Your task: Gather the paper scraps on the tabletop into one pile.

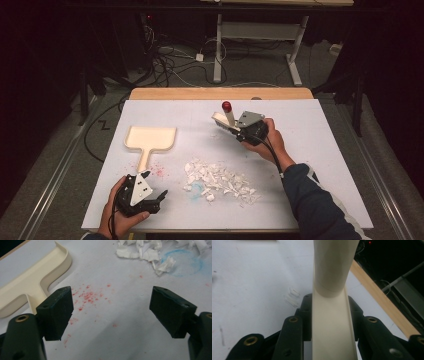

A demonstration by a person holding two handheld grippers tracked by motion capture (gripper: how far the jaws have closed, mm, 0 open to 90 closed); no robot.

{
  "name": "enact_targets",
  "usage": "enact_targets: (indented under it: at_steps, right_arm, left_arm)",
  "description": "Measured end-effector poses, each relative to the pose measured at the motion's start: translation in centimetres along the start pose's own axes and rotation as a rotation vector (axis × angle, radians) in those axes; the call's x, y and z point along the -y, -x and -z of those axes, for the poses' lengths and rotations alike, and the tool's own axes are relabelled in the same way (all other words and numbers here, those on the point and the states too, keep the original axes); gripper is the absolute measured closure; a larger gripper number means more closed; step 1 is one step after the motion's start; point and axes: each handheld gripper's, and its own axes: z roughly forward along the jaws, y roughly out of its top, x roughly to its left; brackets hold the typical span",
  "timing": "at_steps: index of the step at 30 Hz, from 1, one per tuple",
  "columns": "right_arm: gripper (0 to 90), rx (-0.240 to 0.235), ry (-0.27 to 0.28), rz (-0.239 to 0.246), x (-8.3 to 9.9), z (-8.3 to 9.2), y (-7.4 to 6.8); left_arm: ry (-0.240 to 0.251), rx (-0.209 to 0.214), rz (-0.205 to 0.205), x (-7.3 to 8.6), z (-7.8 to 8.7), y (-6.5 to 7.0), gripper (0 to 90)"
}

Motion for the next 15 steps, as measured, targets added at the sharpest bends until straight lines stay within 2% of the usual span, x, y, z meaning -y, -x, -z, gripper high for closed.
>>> enact_targets:
  at_steps: [2,3,5,8,13,15]
  right_arm:
    - [68.1,-0.004,-0.016,0.013,0.1,-0.8,-0.4]
    - [68.2,-0.024,-0.007,0.011,0.0,-1.0,-0.7]
    - [68.1,-0.052,-0.022,0.050,-0.3,-1.2,-1.4]
    - [67.9,-0.129,-0.014,0.078,-0.5,-1.1,-2.6]
    - [67.9,-0.241,0.041,0.120,-0.4,1.0,-4.9]
    - [68.0,-0.283,0.060,0.162,-0.3,2.2,-6.0]
  left_arm:
    - [-0.001,0.003,-0.001,0.0,0.0,0.0,18.5]
    - [-0.002,0.004,-0.003,0.0,0.0,0.0,18.5]
    - [-0.004,0.006,-0.004,0.0,-0.1,0.0,18.5]
    - [-0.008,0.006,-0.010,0.0,0.0,0.1,18.5]
    - [-0.008,0.008,-0.014,0.0,0.1,0.2,18.5]
    - [-0.007,0.009,-0.014,0.0,0.1,0.3,18.5]
